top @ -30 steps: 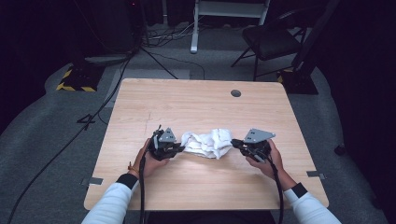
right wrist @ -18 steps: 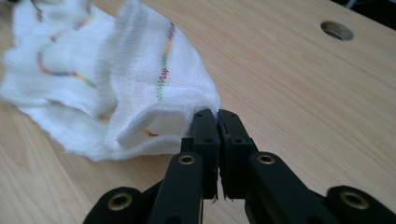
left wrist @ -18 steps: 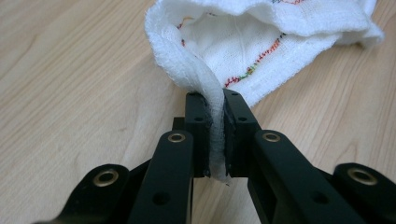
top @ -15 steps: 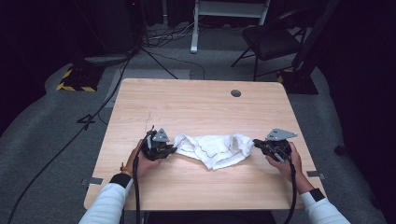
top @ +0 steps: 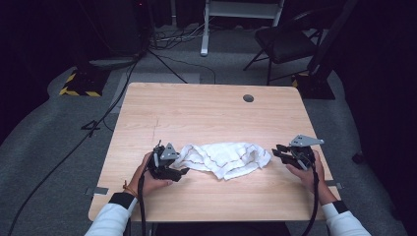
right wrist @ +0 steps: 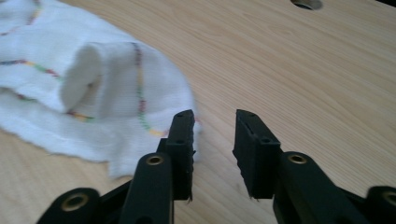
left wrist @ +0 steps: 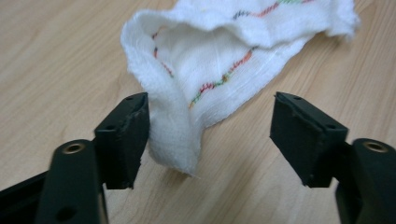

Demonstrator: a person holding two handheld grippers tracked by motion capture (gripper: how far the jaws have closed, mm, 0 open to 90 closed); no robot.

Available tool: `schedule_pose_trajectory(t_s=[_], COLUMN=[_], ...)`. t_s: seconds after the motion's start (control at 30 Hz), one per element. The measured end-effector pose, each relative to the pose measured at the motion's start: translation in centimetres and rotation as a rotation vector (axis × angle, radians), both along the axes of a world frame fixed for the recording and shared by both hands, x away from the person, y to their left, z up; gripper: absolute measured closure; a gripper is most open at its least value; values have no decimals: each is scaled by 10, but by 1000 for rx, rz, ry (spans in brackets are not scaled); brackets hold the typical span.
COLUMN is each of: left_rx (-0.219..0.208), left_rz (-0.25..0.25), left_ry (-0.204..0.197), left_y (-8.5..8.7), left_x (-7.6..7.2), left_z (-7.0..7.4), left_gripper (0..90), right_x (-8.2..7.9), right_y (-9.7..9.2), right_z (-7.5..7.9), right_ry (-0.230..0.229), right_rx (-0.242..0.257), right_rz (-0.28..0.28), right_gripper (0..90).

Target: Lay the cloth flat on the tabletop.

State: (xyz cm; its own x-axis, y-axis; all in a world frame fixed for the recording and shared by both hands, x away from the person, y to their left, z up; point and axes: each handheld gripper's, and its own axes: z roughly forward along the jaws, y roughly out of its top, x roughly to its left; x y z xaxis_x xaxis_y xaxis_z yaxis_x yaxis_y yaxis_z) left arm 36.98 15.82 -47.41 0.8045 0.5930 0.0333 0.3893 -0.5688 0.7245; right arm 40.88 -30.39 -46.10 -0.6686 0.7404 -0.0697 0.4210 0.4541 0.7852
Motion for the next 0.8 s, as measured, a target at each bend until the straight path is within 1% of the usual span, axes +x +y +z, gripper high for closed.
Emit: schedule_pose_trajectory(t_s=[0.1, 0.17, 0.23, 0.27, 0.3, 0.33, 0.37, 0.4, 0.43, 0.47, 0.5, 0.53, 0.57, 0.6, 0.63, 0.67, 0.7, 0.73, 0.77, 0.8], left_rx=[-11, -38, -59, -57, -57, -41, -41, -30, -4, 4, 13, 21, 20, 20, 18, 18, 20, 17, 22, 22], left_rz=[-9, -17, -47, -66, -66, -118, -118, -138, -186, -203, -225, -240, -252, -252, -269, -284, -307, -318, -330, -330], left_ry=[-50, -74, -76, -76, -76, -65, -65, -54, -45, -38, -29, -22, -16, -16, -14, -18, -15, -9, 0, 0], left_y=[-4, -9, -16, -22, -22, -36, -36, -44, -57, -64, -70, -76, -82, -82, -87, -92, -102, -106, -110, -110], left_x=[-7, -10, -11, -11, -11, -12, -12, -11, -9, -9, -8, -7, -6, -6, -6, -6, -6, -5, -4, -4], left_z=[8, 14, 16, 16, 16, 14, 14, 12, 8, 7, 4, 3, 1, 1, 1, 0, -1, -3, -4, -4], left_gripper=[221, 216, 214, 216, 217, 218, 219, 219, 226, 242, 274, 283, 281, 281, 281, 275, 272, 268, 264, 270], right_x=[-8, -14, -18, -19, -19, -20, -21, -21, -21, -21, -20, -20, -20, -20, -20, -20, -20, -20, -19, -19], right_y=[11, 18, 26, 29, 29, 35, 38, 38, 42, 43, 45, 46, 46, 46, 47, 48, 49, 50, 51, 51], right_z=[1, 0, -1, -2, -2, -5, -6, -6, -8, -10, -12, -13, -15, -15, -16, -19, -20, -22, -23, -23], right_ry=[-2, -3, -2, -1, -1, 8, 9, 9, 11, 8, 15, 20, 22, 22, 25, 42, 42, 39, 43, 43], right_rx=[-12, -26, -43, -50, -50, -60, -64, -64, -75, -78, -83, -86, -81, -81, -79, -74, -86, -99, -98, -98], right_rz=[74, 126, 165, 181, 181, 216, 222, 222, 228, 225, 223, 226, 233, 233, 233, 241, 241, 240, 242, 242], right_gripper=[615, 593, 583, 579, 579, 571, 571, 571, 569, 571, 571, 569, 568, 568, 567, 561, 562, 562, 562, 562])
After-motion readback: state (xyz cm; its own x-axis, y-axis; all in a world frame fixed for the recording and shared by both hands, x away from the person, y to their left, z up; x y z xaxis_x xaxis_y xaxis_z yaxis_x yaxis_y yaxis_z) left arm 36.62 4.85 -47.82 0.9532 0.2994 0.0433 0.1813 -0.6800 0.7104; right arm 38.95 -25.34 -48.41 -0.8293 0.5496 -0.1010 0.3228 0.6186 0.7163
